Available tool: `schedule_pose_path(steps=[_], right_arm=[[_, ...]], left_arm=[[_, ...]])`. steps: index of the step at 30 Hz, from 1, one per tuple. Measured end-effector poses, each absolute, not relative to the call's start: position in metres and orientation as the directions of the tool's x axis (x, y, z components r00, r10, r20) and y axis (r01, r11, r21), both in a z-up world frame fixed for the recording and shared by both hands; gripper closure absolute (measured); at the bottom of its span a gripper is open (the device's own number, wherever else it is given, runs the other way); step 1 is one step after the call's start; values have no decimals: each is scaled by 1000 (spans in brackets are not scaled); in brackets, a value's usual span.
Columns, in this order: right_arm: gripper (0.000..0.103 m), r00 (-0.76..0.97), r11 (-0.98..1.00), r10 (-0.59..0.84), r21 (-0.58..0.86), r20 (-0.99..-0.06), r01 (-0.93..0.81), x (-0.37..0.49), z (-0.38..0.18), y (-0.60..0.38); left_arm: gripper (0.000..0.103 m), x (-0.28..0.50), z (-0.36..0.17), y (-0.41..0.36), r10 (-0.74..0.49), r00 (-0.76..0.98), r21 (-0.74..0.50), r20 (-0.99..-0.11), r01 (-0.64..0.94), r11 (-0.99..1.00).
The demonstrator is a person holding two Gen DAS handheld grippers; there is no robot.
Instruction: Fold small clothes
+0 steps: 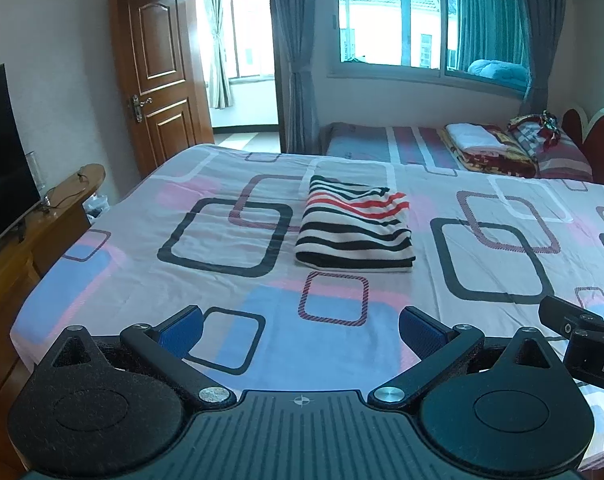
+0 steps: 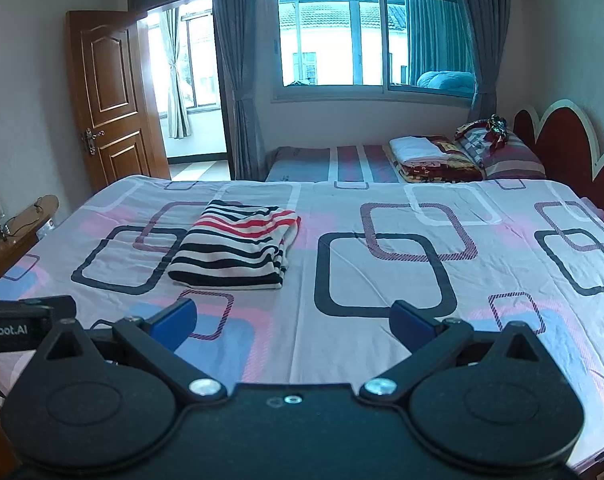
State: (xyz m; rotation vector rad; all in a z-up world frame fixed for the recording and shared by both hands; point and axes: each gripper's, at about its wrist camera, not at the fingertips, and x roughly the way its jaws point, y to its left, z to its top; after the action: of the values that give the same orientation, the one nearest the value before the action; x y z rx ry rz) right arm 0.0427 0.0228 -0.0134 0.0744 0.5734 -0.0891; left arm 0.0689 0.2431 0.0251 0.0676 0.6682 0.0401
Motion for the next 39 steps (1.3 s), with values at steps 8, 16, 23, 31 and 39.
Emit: schedule_pose_path(steps=[8, 16, 23, 31, 39], right_arm=[[1, 835, 993, -74, 33, -546, 109, 44, -16, 24], [1, 833, 993, -69, 44, -550, 111, 43, -17, 22], [1, 829, 993, -64, 46, -555, 108, 45, -18, 20], [1, 828, 994, -52, 54, -559, 99, 50, -20, 22], [1, 820, 994, -43, 55, -571, 91, 58, -24, 25]], left_arm=[[0, 69, 25, 244, 66, 785, 79, -616, -22, 997], [0, 70, 23, 242, 67, 781, 82, -621, -21, 996], [0, 71, 21, 242, 68, 779, 81, -624, -23, 996], [0, 75, 18, 245, 72, 774, 81, -629, -28, 996], [0, 80, 12, 243, 49, 786, 95, -617, 13, 995]])
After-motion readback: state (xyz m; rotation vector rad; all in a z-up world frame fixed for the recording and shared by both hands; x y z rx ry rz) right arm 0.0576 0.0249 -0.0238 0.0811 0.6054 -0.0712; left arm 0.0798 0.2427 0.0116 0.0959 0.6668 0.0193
